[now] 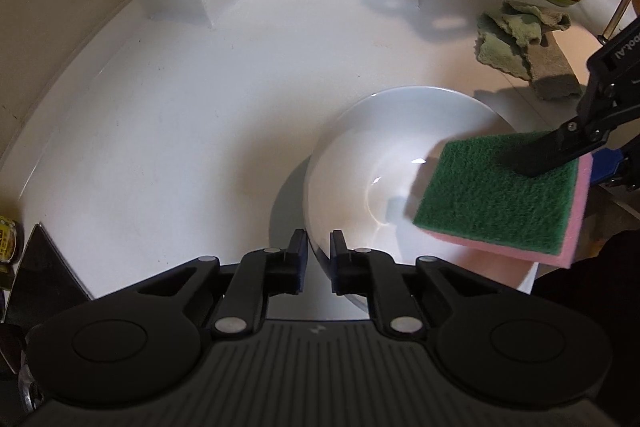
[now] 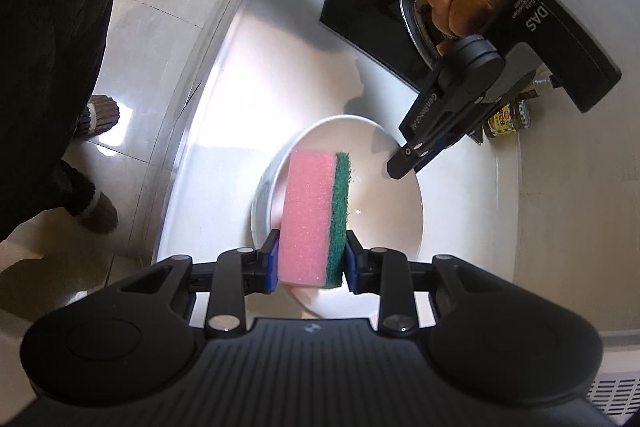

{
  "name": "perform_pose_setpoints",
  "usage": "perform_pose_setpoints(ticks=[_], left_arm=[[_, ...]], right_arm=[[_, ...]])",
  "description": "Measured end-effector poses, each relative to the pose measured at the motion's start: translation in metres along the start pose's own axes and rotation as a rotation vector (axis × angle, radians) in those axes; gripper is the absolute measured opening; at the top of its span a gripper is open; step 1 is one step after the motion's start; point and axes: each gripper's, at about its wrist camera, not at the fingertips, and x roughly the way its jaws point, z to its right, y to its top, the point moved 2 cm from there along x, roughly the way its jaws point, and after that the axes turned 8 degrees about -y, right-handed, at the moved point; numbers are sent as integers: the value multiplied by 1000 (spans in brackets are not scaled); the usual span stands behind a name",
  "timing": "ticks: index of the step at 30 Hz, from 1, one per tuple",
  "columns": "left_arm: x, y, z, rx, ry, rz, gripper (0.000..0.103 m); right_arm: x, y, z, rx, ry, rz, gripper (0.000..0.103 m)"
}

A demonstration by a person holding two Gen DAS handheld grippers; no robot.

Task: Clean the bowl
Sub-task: 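Hold the bowl with the left gripper while the right gripper scrubs inside with the sponge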

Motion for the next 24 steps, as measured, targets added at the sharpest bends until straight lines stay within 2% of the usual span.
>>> perform_pose_setpoints(ticks=[5,9,13,16,18,22,24], left_arm=[[1,4,-2,-34,12,-18,13],[1,-3,8,-126,65,-28,13],[9,-5,7,-214,86,-14,12],[12,-6,6,-174,85,1,11],[12,-3,3,-137,64,-4,11],[8,-4,-3,-163,37,-3,10],[6,-5,-6,-177,24,-3,9]], right_arm=[[1,-2,4,23,8,22,27],[1,2,12,67,47,67,27],[2,9,17,74,91,121,27],[4,10,16,31,100,137,27],[5,7,16,7,117,125,27],[7,3,8,-97,73,66,27],[12,7,7,-77,58,26,27]])
